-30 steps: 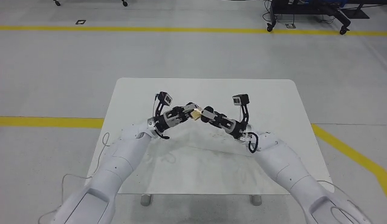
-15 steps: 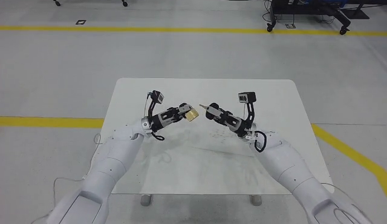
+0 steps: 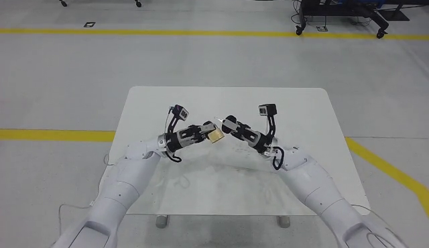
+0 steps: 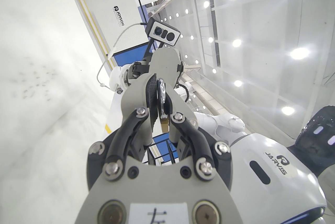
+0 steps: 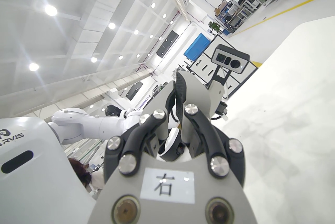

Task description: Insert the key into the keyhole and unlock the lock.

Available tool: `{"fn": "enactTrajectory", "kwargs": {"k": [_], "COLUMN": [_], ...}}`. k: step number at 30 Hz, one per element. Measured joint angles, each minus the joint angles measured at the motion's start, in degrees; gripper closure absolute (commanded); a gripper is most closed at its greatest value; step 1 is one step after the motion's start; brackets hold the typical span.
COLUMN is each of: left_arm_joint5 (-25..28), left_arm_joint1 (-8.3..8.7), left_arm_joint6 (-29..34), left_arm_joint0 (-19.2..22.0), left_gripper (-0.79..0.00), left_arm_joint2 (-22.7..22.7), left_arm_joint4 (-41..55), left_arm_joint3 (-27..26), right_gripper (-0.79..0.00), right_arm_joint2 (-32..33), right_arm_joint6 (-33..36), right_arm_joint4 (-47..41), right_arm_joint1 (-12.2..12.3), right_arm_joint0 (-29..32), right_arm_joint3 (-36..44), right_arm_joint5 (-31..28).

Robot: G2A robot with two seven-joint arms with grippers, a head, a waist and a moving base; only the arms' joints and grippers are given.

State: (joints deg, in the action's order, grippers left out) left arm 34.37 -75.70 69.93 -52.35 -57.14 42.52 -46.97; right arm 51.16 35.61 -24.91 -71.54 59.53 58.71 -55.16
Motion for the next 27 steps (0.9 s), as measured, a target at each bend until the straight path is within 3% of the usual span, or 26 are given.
{"fn": "enactTrajectory", "kwargs": {"k": [17,23,27], "left_arm_joint5": [1.8,6.7,3.8], "left_arm_joint1": [-0.12,0.73,0.43], "left_arm_joint6": [-1.8,-6.7,-7.0], "left_arm_joint0": [2.4,3.4,3.4], "left_gripper": [0.0,0.0,0.0], "left_arm_joint2": [0.5,0.6,0.6], "left_arm_joint4": [-2.1,-12.3,-10.1], "left_arm_joint3": [3.7,4.3,4.9], "right_gripper": [0.0,0.0,0.0], "right_arm_joint2": [1.9,1.9,2.1], "right_arm_joint6": [4.1,4.1,3.5], "right_arm_joint4": [-3.1,-3.1,-2.6], "right_arm_joint1": [0.5,0.5,0.5], "right_arm_joint0": [2.3,2.3,2.8], "right_arm_joint3": [4.2,4.2,4.5], "right_arm_joint5": [-0.7,-0.7,0.0]}}
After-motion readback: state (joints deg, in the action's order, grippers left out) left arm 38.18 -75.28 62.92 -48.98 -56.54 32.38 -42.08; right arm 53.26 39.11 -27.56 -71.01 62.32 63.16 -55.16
